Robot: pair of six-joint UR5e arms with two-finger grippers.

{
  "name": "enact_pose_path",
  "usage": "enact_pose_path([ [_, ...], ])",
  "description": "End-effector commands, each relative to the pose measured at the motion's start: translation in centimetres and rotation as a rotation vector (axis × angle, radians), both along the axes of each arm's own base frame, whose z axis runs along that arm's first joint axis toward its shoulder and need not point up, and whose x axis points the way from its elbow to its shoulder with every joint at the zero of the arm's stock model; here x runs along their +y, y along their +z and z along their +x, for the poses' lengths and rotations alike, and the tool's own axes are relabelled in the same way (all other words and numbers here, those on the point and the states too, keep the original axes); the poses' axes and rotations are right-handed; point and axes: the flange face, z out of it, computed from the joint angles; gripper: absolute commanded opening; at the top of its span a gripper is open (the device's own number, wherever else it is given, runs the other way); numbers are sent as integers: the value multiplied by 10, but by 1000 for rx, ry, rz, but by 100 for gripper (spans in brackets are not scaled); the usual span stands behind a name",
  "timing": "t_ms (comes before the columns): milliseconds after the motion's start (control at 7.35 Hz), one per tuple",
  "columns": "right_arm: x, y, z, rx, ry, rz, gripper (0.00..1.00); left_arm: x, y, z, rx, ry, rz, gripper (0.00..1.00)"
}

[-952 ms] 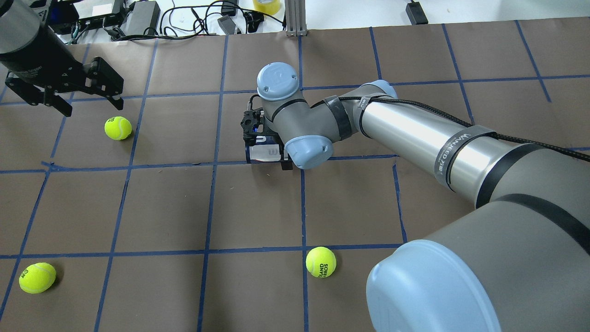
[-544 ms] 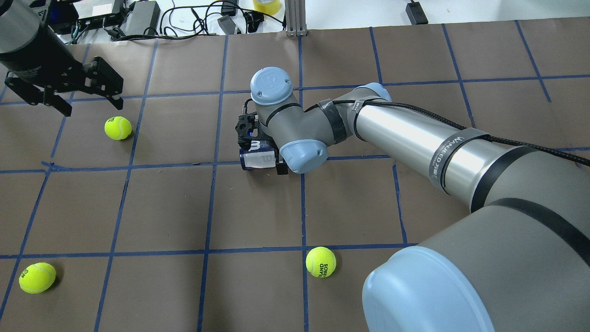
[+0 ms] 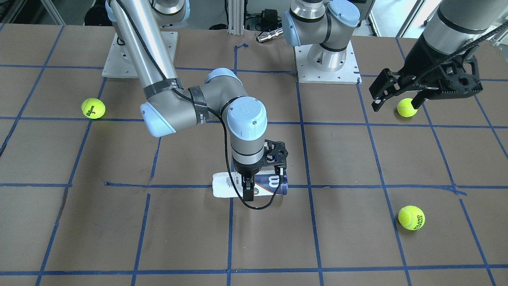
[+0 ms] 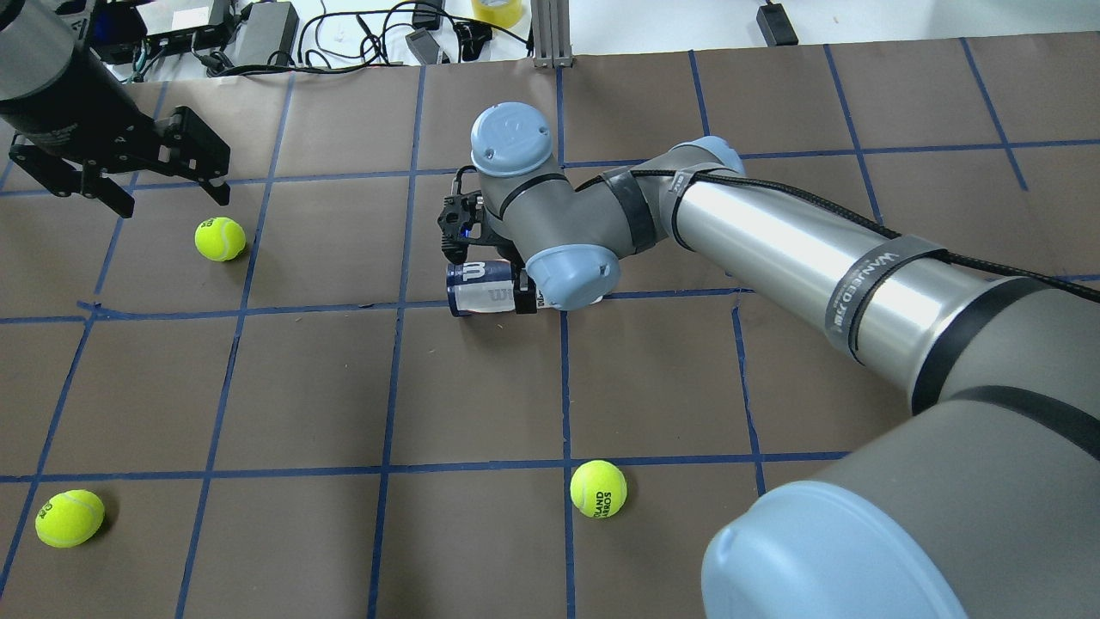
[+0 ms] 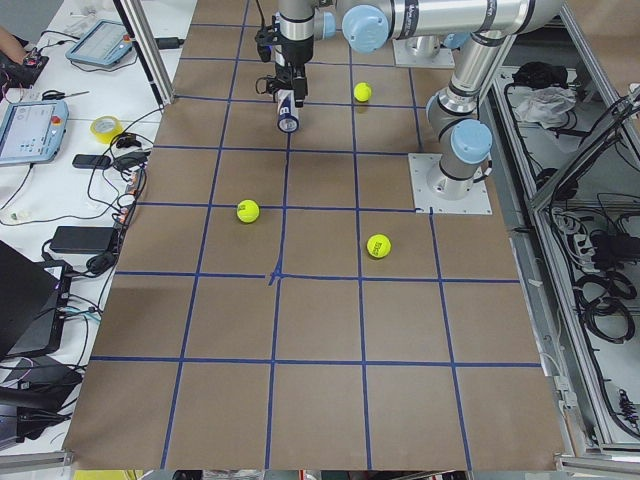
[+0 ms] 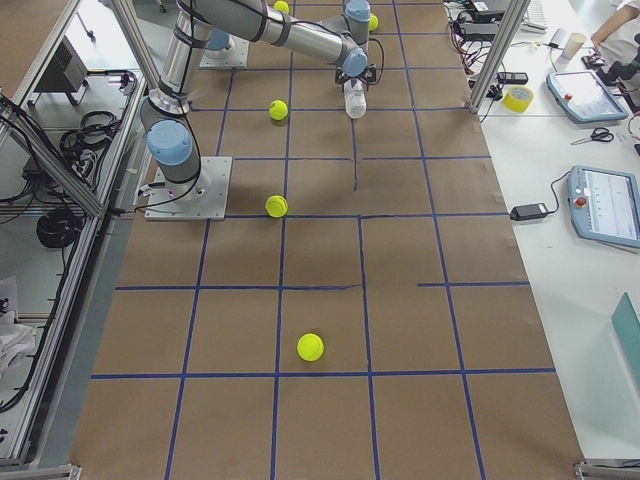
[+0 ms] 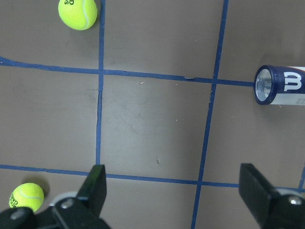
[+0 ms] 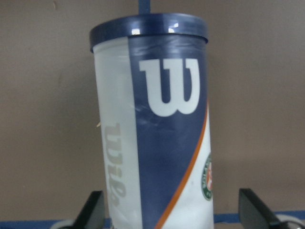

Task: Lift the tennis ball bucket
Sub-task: 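Release the can lying on its side and raise the right gripper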

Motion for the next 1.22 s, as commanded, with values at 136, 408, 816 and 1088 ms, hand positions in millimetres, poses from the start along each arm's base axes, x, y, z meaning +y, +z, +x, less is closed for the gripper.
enact_pose_path([
  [136,5,118,-54,-72,-145,-55,100,-8,-10,-2,21,-6,11,100],
  [408,11,184,-134,-89,-304,-13,100,-18,-38,-17,170,-8,-7,100],
  [816,1,219,-215,-155,-492,-11,100,-20,-93,-43,433,-4,-17,100],
  [1088,9,227,-225,-111,-598,-5,100,-18,-105,-64,541,-13,4,100],
])
